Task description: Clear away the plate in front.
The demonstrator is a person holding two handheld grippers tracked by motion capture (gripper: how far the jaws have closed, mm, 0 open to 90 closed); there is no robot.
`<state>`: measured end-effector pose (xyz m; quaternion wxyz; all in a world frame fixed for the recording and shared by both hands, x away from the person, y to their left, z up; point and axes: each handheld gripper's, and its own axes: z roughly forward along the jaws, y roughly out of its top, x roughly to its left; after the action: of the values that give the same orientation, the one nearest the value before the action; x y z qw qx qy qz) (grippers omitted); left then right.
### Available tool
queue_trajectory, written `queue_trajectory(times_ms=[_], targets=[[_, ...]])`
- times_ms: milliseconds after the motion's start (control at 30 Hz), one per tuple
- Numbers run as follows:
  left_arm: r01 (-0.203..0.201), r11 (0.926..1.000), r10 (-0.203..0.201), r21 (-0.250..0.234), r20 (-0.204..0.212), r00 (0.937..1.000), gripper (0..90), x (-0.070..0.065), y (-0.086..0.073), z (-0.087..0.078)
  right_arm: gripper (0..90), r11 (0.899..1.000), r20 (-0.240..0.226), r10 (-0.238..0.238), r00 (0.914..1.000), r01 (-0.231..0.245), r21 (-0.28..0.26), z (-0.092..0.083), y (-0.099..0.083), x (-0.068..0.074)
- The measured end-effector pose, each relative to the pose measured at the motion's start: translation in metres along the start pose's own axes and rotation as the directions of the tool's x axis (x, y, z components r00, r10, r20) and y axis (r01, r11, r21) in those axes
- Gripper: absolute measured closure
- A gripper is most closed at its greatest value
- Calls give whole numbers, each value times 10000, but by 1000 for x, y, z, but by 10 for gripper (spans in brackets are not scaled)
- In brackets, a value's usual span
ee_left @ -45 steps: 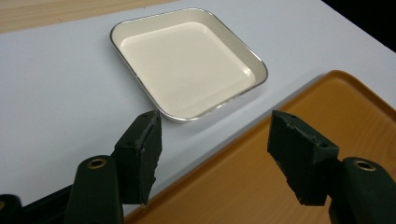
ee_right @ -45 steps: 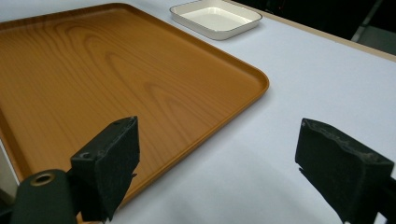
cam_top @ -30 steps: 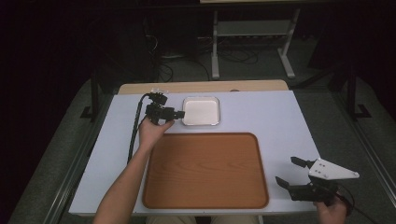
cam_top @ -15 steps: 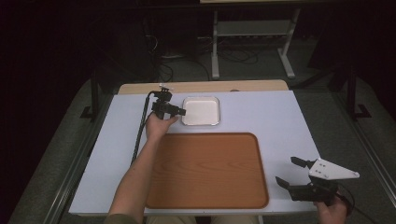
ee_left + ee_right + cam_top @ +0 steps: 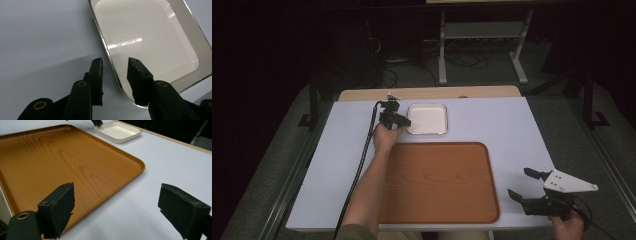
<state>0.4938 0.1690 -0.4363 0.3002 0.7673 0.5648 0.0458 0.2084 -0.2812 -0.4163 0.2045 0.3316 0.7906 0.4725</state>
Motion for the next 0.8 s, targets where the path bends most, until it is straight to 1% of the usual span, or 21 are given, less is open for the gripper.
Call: queue_trajectory(times_ms=[100,200,233,267,367,400,467,500,567,600,667,800], targets=[[44,10000,-44,23,-109,9999,662,0,0,3,130,10000,7,-4,10000,4,8,1,0,0],[106,9999,-106,44,-59,9999,675,1,0,4,130,10000,11,-25,10000,25,27,1,0,0],[221,9998,-221,16,0,9998,683,2,0,6,130,10000,16,-41,10000,41,28,1,0,0],[287,9996,-288,12,42,9996,697,2,0,7,130,10000,19,-42,10000,42,34,1,0,0],[467,9989,-466,11,-66,9989,723,1,0,9,130,10000,26,-32,10000,31,37,1,0,0],[559,9984,-559,2,-31,9984,742,1,0,9,130,10000,40,-12,10000,12,39,1,0,0],[598,9982,-598,-29,-124,9981,764,0,-1,10,130,10000,47,-17,10000,17,20,0,0,0],[647,9979,-647,-36,-38,9979,775,0,-1,10,130,10000,52,-14,10000,14,24,0,0,0],[650,9979,-650,-59,-43,9979,798,0,-1,10,130,10000,37,-28,10000,28,44,1,0,0],[588,9982,-590,-136,-158,9981,801,-2,-2,11,130,10000,45,-29,10000,29,44,1,0,0],[615,9980,-620,-170,-293,9976,809,-4,-2,11,130,10000,37,-35,10000,35,39,1,0,0],[1074,9939,-1075,-261,-29,9942,842,-1,-2,12,130,10000,55,-4,10000,4,14,0,0,0]])
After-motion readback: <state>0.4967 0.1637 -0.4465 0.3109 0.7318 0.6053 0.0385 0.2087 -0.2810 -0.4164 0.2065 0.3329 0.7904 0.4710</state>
